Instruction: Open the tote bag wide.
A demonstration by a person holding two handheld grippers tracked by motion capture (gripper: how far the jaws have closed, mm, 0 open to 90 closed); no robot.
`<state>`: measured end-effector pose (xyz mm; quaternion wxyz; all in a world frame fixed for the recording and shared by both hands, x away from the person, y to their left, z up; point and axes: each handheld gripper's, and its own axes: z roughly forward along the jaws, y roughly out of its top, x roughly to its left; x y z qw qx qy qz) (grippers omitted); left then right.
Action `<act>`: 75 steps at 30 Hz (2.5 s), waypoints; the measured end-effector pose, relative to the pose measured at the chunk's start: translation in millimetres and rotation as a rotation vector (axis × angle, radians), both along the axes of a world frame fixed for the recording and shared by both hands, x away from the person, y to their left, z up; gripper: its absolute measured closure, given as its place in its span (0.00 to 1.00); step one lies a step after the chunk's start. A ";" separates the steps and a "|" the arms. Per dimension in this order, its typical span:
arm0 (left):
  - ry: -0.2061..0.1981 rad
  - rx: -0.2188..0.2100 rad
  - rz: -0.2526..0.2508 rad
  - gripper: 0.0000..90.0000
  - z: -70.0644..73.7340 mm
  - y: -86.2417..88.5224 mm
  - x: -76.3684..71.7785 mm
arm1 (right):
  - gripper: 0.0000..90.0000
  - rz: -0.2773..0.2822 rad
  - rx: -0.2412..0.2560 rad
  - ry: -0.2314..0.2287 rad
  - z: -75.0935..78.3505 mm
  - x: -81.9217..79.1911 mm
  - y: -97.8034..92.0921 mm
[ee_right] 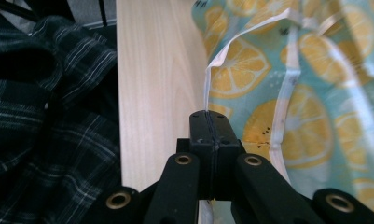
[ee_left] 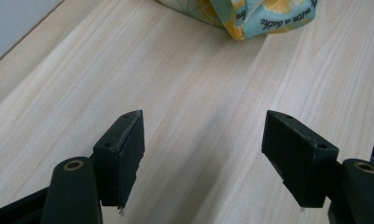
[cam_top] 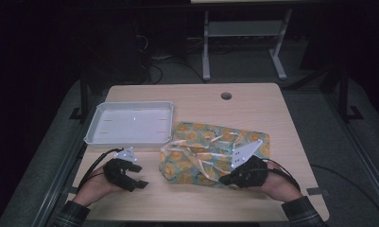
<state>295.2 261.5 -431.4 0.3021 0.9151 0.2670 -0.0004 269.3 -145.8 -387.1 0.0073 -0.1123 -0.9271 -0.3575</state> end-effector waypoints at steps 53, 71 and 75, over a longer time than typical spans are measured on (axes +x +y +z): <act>-0.023 -0.053 -0.020 0.33 13.5 -6.6 -0.4 | 0.99 -0.077 -0.071 0.016 -45.7 0.1 3.3; -0.161 -0.175 -0.182 0.41 84.4 -96.5 34.9 | 0.99 -0.034 -0.114 0.078 -58.6 -9.8 11.6; -0.130 -0.165 -0.204 0.42 73.9 -121.6 48.7 | 0.99 -0.034 -0.119 0.076 -60.4 -10.3 11.0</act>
